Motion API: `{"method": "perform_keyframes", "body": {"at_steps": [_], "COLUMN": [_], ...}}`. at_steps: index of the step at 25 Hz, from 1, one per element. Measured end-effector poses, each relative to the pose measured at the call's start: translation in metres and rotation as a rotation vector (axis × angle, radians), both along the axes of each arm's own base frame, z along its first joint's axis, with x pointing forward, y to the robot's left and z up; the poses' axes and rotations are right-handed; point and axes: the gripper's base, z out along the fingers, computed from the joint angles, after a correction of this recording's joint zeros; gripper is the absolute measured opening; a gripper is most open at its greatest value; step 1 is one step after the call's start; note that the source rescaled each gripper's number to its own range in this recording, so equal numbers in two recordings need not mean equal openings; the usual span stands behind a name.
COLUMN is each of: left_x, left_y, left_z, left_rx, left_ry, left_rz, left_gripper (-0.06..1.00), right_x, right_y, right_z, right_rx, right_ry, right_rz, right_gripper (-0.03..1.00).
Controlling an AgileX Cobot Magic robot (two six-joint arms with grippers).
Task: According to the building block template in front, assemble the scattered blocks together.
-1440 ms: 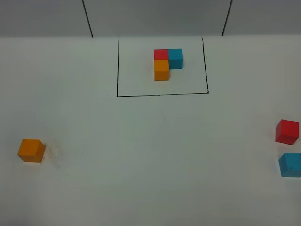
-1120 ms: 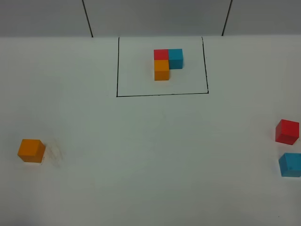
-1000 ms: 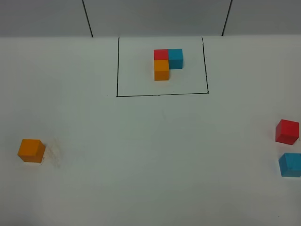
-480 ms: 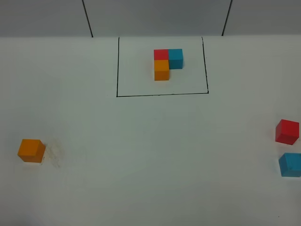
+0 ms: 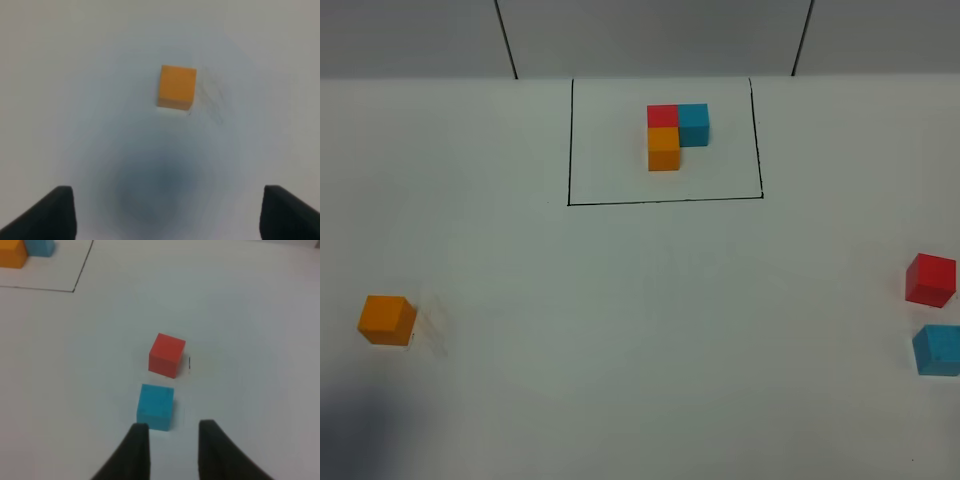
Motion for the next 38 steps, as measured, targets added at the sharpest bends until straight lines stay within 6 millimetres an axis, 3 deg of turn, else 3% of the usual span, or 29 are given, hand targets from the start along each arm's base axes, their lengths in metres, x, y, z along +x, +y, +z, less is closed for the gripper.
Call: {"method": "perform_keyframes", "body": {"at_steps": [7, 14, 25, 38], "left_x": [0.078, 0.124, 0.158, 0.179], "left_y": [0.0, -0.001, -0.004, -0.004], "left_z": [-0.031, -0.071, -0.122, -0.178], "left_rx": [0.003, 0.006, -0.017, -0.021], "left_ry": [0.194, 0.264, 0.36, 0.444], "left_rz": [-0.009, -0.028, -0.07, -0.065], "left_gripper": [0.68, 0.68, 0.68, 0.68], "right_x": [0.0, 0.0, 0.0, 0.0], "right_y": [0.0, 0.0, 0.0, 0.0], "right_z": [0.0, 0.0, 0.0, 0.0], "right_rx": [0.0, 0.0, 0.0, 0.0], "right_ry": [0.0, 0.0, 0.0, 0.0], "right_rz": [0.0, 0.0, 0.0, 0.0], "right_gripper": [0.0, 0.0, 0.0, 0.0]}}
